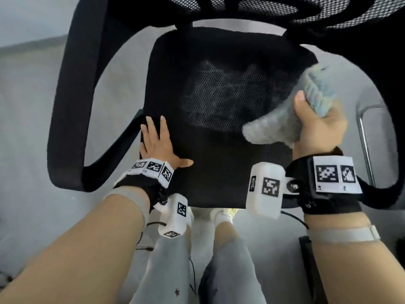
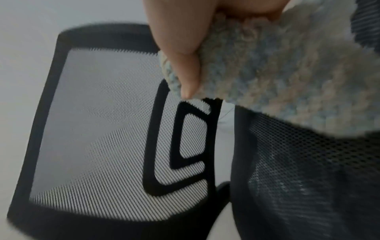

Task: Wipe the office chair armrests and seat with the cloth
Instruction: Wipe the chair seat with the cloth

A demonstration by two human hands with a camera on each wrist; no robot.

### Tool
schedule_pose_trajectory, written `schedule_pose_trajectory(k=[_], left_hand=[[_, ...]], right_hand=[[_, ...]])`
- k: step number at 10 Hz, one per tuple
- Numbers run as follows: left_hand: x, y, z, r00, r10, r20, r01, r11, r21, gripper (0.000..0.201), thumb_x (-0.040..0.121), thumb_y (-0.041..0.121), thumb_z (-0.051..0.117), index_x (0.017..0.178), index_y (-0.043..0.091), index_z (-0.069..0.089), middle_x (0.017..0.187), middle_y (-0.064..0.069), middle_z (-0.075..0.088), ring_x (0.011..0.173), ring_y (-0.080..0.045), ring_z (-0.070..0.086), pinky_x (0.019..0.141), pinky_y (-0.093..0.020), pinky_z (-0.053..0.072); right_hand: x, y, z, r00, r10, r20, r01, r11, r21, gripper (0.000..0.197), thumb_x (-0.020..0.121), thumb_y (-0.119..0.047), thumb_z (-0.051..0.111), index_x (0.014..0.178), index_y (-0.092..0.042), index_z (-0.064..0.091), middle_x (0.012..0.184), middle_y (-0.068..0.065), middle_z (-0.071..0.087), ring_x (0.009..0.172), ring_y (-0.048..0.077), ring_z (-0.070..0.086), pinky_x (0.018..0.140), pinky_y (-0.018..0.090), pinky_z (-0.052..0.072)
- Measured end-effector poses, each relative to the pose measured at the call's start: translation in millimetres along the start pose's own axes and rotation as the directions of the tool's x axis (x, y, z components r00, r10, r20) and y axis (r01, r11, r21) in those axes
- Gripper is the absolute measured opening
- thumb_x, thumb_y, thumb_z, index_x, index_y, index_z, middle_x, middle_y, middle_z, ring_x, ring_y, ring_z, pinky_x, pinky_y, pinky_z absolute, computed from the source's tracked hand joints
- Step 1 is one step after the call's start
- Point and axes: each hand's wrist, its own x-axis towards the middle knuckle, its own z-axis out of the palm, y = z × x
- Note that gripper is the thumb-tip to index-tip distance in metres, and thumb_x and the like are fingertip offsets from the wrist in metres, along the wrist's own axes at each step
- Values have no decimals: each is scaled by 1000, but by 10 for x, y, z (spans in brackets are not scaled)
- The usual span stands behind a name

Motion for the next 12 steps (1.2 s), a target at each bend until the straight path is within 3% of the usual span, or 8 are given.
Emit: schedule_pose_trajectory(k=[3, 5, 7, 8, 9, 10, 11, 12], left_hand=[[225, 160, 438, 983, -127, -132, 125, 992, -25, 153, 36, 56, 81, 138, 21, -26, 150, -15, -29, 138, -35, -27, 106, -61, -13], [282, 175, 437, 981, -173, -91, 174, 985, 4, 156, 37, 54, 83, 133, 21, -35, 147, -16, -35, 135, -34, -31, 103, -57, -19], [318, 181, 387, 986, -149, -70, 150, 989, 14, 156, 38, 50, 84, 131, 21, -38, 145, -17, -38, 134, -35, -35, 98, -53, -23], [300, 206, 350, 985, -160, -71, 163, 986, 35, 154, 40, 51, 82, 130, 21, -39, 146, -18, -36, 134, -36, -33, 99, -53, -23], [290, 209, 338, 986, -162, -30, 162, 987, 13, 154, 40, 50, 83, 121, 23, -45, 144, -17, -40, 133, -34, -36, 101, -55, -23], [262, 197, 355, 986, -164, -20, 164, 986, -4, 155, 39, 54, 82, 124, 23, -44, 144, -17, -40, 133, -34, -36, 101, -56, -22], [235, 217, 371, 984, -172, -38, 171, 985, -26, 154, 35, 58, 80, 126, 23, -40, 146, -17, -36, 135, -34, -33, 102, -56, -20], [206, 234, 411, 974, -223, -39, 222, 974, -33, 153, 39, 54, 82, 119, 24, -45, 146, -16, -37, 135, -34, -33, 106, -58, -17]], right_hand=[[229, 804, 650, 745, 58, 665, 480, 645, -594, 38, 72, -28, 72, 104, -9, 62, 118, 17, 50, 110, 30, 46, 83, 13, 26], [237, 989, 765, 703, -66, 708, 685, 330, -650, 36, 68, -41, 67, 102, -36, 56, 152, 12, 16, 139, 41, 8, 110, 59, 10], [-25, 1128, 973, 793, -112, 599, 586, 409, -699, 41, 69, -19, 57, 104, -39, 56, 123, 13, 48, 108, 23, 26, 88, 44, 17], [-138, 1130, 982, 572, -31, 820, 755, 410, -511, 40, 70, -24, 45, 106, -39, 56, 113, 13, 52, 102, 22, 28, 83, 43, 18], [149, 908, 953, 622, -59, 781, 720, 435, -541, 31, 80, -26, 51, 111, -29, 56, 116, 16, 52, 111, 28, 33, 93, 48, 24], [747, 644, 992, 929, -104, 354, 347, 574, -742, 10, 84, -22, 52, 89, -31, 52, 129, 15, 44, 122, 35, 35, 103, 48, 28], [890, 600, 1068, 942, -40, 333, 312, 473, -824, 23, 85, -13, 48, 96, -32, 55, 139, 17, 34, 129, 36, 27, 110, 53, 21], [389, 901, 1123, 766, -49, 641, 603, 400, -690, 41, 81, -17, 50, 120, -28, 51, 134, 18, 43, 126, 33, 30, 103, 47, 18]])
